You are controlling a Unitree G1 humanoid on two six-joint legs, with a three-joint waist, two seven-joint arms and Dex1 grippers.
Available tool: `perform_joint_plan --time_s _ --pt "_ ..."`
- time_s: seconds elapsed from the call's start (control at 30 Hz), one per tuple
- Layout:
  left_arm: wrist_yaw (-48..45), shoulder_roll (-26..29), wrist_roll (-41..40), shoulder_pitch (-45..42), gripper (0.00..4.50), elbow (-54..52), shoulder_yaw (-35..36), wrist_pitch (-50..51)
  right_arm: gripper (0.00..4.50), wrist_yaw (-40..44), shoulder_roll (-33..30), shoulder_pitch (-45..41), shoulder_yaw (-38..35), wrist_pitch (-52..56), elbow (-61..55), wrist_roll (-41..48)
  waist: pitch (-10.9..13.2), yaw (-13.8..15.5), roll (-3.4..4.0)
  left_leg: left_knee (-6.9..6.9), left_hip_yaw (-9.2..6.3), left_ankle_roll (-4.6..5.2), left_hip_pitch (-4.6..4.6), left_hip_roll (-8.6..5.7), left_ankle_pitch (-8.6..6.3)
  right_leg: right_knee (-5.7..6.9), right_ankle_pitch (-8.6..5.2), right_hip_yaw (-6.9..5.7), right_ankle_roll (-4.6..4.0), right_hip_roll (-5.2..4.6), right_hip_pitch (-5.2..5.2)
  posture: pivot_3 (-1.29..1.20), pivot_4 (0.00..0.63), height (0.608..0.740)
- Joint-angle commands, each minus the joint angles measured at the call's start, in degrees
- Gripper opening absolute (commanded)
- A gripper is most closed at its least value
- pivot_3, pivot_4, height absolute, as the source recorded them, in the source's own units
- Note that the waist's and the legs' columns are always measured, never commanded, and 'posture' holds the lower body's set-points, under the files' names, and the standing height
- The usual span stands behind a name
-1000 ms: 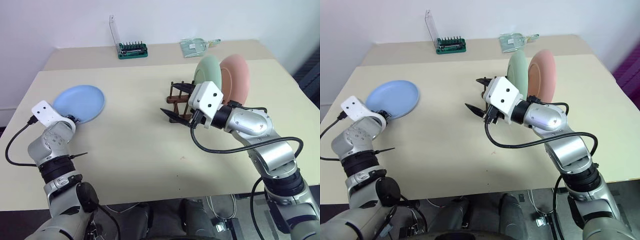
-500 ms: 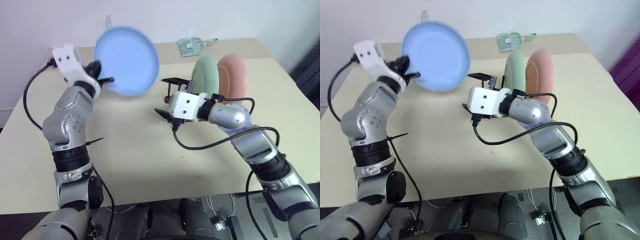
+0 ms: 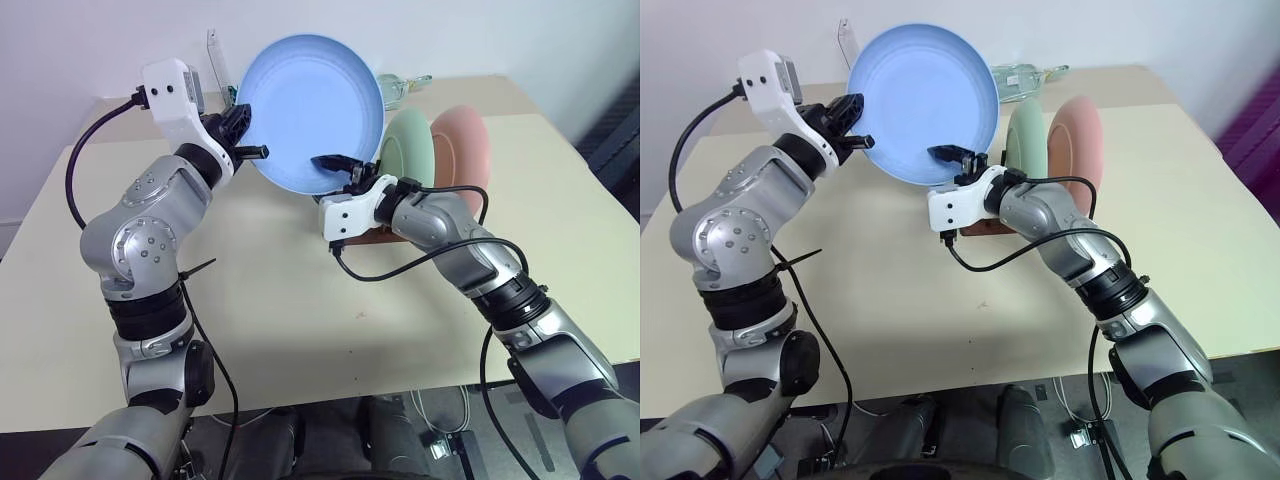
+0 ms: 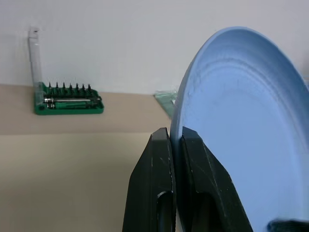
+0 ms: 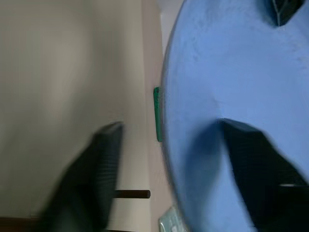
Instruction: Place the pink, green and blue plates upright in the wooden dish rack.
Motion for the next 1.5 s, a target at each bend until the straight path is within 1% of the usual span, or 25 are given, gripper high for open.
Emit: perform_joint_plan --time_s 0.03,0.1,0.13,0.17,0.2,0.23,0.27,0.3,0.33,0.37,0.4,0.43,0.47,0.53,0.57,0.6,0.7,0.77,0.83,1.0,1.13,1.33,1.5 --pt "0.4 0.3 -0.9 -1.2 0.0 -1.2 0.9 0.3 1.14 -0.6 0.5 -0.5 -2.2 -1.0 -1.2 -1.1 0.0 0.0 0.0 0.0 0.0 0.0 0.0 0.0 0.0 0.0 0.0 0.0 0.0 0.0 0.0 0.0 0.15 0.735" --pt "0.6 -0.4 -1.6 -1.5 0.0 -0.7 1.7 -0.2 0.14 -1.0 0.4 -0.2 -2.6 -0.9 -1.7 -2.1 0.0 0.0 0.0 0.0 0.0 0.0 0.0 0.0 0.0 0.0 0.0 0.01 0.0 0.0 0.0 0.0 0.15 0.735" --pt "0.9 -1.6 -2.8 -2.3 0.0 -0.5 3.3 -1.6 0.06 -1.4 0.3 0.0 -2.8 -1.1 -2.0 -2.7 0.0 0.0 0.0 0.0 -0.01 0.0 0.0 0.0 0.0 -0.01 0.0 0.0 0.0 0.01 0.0 0.0 0.15 0.735" --pt "1.1 -2.4 -3.7 -2.8 0.69 -0.3 4.5 -2.7 0.0 -1.6 0.3 0.1 -3.0 -1.2 -2.2 -3.2 0.0 0.1 0.0 0.0 -0.01 0.0 0.0 0.0 0.0 -0.01 0.0 0.0 0.0 0.01 0.0 0.0 0.15 0.735" --pt "3.2 -4.4 -6.0 -5.2 1.04 0.5 8.5 -5.9 0.0 -1.9 0.3 0.1 -3.2 -1.4 -2.3 -3.5 0.0 0.1 -0.02 0.0 -0.01 0.0 -0.01 0.0 0.0 -0.02 0.0 0.0 0.0 0.01 0.0 0.0 0.15 0.735" --pt "4.9 -5.6 -7.6 -6.9 1.52 1.1 11.3 -8.2 0.0 -2.0 0.3 0.2 -3.4 -1.5 -2.4 -3.7 0.1 0.3 -0.1 0.01 -0.01 0.0 -0.01 0.0 0.0 -0.02 0.0 0.0 0.0 0.01 0.0 0.0 0.15 0.735" --pt "6.7 -5.7 -6.7 -8.4 2.08 2.2 13.5 -11.9 0.0 -2.1 0.5 0.3 -3.8 -1.6 -2.7 -3.6 0.1 0.2 -0.19 0.03 -0.03 -0.01 -0.04 0.0 0.01 -0.04 0.0 -0.01 0.0 0.0 0.01 0.0 0.15 0.735" --pt "9.3 -4.3 -3.8 -10.0 2.52 4.8 15.9 -16.4 0.0 -2.6 0.8 0.3 -4.8 -1.4 -3.2 -3.0 0.1 0.2 -0.19 0.04 -0.04 -0.02 -0.04 0.0 0.01 -0.04 0.0 -0.02 0.0 0.01 0.01 0.0 0.15 0.735" --pt "10.9 -3.0 -1.5 -10.8 2.52 6.7 16.9 -19.3 0.0 -2.9 1.1 0.3 -5.5 -1.2 -3.6 -2.5 0.1 -0.1 -0.19 0.03 -0.02 -0.03 -0.03 0.0 0.01 -0.04 0.0 -0.01 0.0 0.01 0.01 0.0 0.15 0.735" --pt "11.6 0.3 3.4 -10.1 2.52 9.3 16.7 -23.6 0.0 -3.0 2.6 0.3 -7.7 0.2 -5.1 0.5 0.1 -0.3 -0.15 -0.03 0.02 -0.05 0.02 0.02 0.02 -0.04 0.0 0.0 0.0 0.02 0.0 0.0 0.15 0.735" --pt "11.9 2.5 6.5 -9.3 2.52 11.0 16.2 -26.3 0.0 -3.0 3.6 0.4 -9.3 1.3 -6.2 2.7 0.1 -0.5 -0.11 -0.11 0.02 -0.05 0.09 0.02 0.02 -0.04 0.0 0.04 0.0 0.03 -0.01 0.0 0.15 0.735" --pt "10.8 5.0 9.5 -7.7 2.52 12.2 14.5 -28.4 0.0 -2.4 5.1 0.6 -11.1 3.1 -7.7 5.5 0.1 -0.7 -0.06 -0.25 0.03 -0.06 0.23 0.02 0.02 -0.02 0.0 0.12 -0.01 0.07 -0.03 0.0 0.15 0.735" --pt "7.6 8.5 13.7 -4.2 2.52 13.7 10.7 -31.0 0.0 -0.9 7.2 0.8 -14.0 6.1 -10.8 11.2 0.1 -0.7 -0.06 -0.29 0.02 -0.13 0.28 0.02 -0.02 0.02 0.0 0.18 -0.02 0.11 -0.12 0.0 0.15 0.735" --pt "3.4 12.0 17.9 0.5 2.52 15.7 5.9 -33.9 0.0 1.3 10.4 1.1 -17.7 11.8 -15.2 18.9 0.1 -0.8 -0.06 -0.28 -0.03 -0.15 0.24 0.01 -0.04 0.06 0.01 0.18 -0.03 0.12 -0.22 0.0 0.15 0.735" --pt "0.3 13.2 19.5 3.6 2.52 16.5 2.9 -35.0 0.0 1.8 13.0 1.1 -20.4 17.7 -18.7 24.8 0.0 -0.4 -0.07 -0.25 -0.06 -0.14 0.16 -0.01 -0.04 0.06 0.02 0.18 -0.05 0.12 -0.26 0.0 0.15 0.735" --pt "-2.4 14.0 21.6 6.9 2.52 16.8 -0.5 -36.6 0.0 1.5 15.9 0.9 -23.5 25.1 -22.3 31.2 0.0 0.0 -0.08 -0.18 -0.13 -0.14 0.08 -0.03 -0.04 0.06 0.03 0.14 -0.07 0.12 -0.27 0.0 0.15 0.735" --pt "-10.8 13.3 23.1 15.3 2.52 14.8 -8.4 -39.0 0.0 -3.0 23.8 1.3 -33.2 47.3 -31.5 51.2 0.0 0.7 -0.09 0.0 -0.35 -0.11 -0.02 -0.06 -0.05 0.06 0.12 0.02 -0.18 0.09 -0.13 0.0 0.15 0.735" --pt "-14.2 12.2 22.1 18.4 2.52 12.9 -10.9 -39.2 0.0 -6.7 26.5 1.4 -37.7 57.2 -34.5 59.8 0.0 0.9 -0.08 0.02 -0.38 -0.07 0.0 -0.06 -0.07 0.04 0.19 0.0 -0.27 0.09 -0.05 0.0 0.15 0.735" --pt "-18.0 11.3 21.7 22.3 2.52 10.7 -14.0 -40.2 0.0 -12.7 29.4 1.4 -42.0 65.7 -35.9 65.3 0.1 0.9 -0.05 0.02 -0.36 -0.07 -0.01 -0.04 -0.07 0.04 0.2 0.0 -0.29 0.1 -0.12 0.0 0.15 0.735" --pt "-24.3 10.0 18.7 27.2 2.52 7.1 -15.6 -39.3 0.0 -23.2 32.3 1.3 -48.6 76.4 -36.7 72.2 0.0 0.0 0.08 -0.13 -0.16 -0.12 -0.09 0.01 -0.05 0.22 0.19 0.04 -0.31 0.07 -0.55 0.0 0.15 0.735" --pt "-28.2 10.4 17.2 28.6 2.52 5.1 -16.5 -37.0 0.0 -27.3 32.3 1.7 -50.5 79.8 -35.9 75.0 0.0 -0.3 0.16 -0.16 0.02 -0.12 -0.1 0.01 -0.05 0.32 0.19 0.08 -0.31 0.03 -0.73 0.0 0.15 0.735" --pt "-29.1 10.1 18.3 29.0 2.52 4.3 -16.9 -35.8 0.0 -31.0 32.1 1.0 -51.5 83.5 -32.3 78.3 0.0 -0.3 0.23 -0.15 0.07 -0.11 -0.08 0.01 -0.05 0.35 0.19 0.09 -0.31 0.02 -0.73 0.0 0.15 0.735" --pt "-29.2 9.7 18.6 29.4 2.52 3.4 -17.1 -34.9 0.0 -31.3 30.6 0.9 -50.5 83.2 -30.2 79.1 -0.1 -0.3 0.25 -0.14 0.09 -0.1 -0.06 0.01 -0.05 0.36 0.19 0.09 -0.31 0.02 -0.72 0.0 0.15 0.735"
